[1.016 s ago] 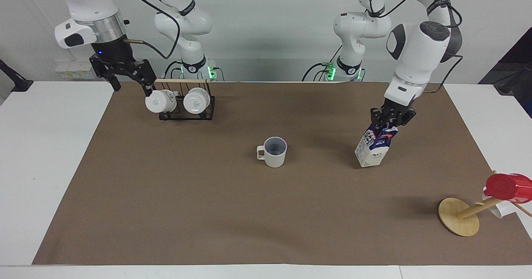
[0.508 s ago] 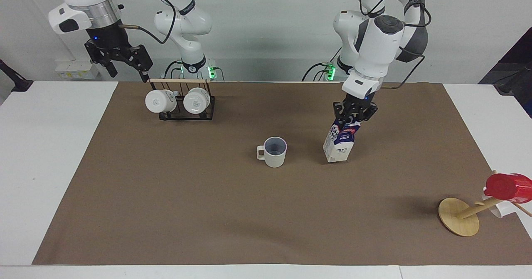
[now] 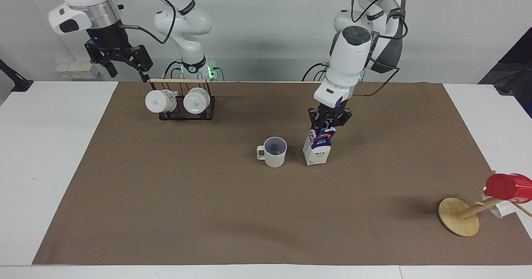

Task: Place cup and milk on table
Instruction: 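Carry the milk carton with the left gripper beside the white mug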

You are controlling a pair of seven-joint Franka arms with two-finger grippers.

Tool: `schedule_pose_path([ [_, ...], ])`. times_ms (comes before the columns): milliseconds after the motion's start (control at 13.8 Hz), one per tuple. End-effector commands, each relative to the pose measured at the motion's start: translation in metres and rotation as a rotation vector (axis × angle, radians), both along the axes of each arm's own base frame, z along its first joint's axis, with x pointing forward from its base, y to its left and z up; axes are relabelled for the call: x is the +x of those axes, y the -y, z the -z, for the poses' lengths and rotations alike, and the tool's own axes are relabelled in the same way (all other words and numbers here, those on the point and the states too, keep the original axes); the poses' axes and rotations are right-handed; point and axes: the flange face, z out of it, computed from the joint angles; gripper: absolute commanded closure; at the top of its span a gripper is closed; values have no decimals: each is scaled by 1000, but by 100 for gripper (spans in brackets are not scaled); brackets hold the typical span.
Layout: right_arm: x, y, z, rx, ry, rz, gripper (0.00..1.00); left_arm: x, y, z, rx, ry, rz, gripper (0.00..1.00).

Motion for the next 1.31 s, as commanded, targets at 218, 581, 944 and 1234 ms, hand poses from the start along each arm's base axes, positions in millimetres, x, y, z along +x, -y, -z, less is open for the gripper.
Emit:
schedule_pose_path([
  [218,-2,2,-1,21,1,-13,0,6,2,-5,23,8,-10,32],
  [581,-2,2,-1,23,1,-13,0,9,-3,-27,34,-5,-8,0],
  [944,-2,2,-1,21,1,-13,0,20,-68,-101,72,-82,44,0],
  [1234,-3,2,-1,23,-2,-16,0,26,-147,-119,65,-125,99,0],
])
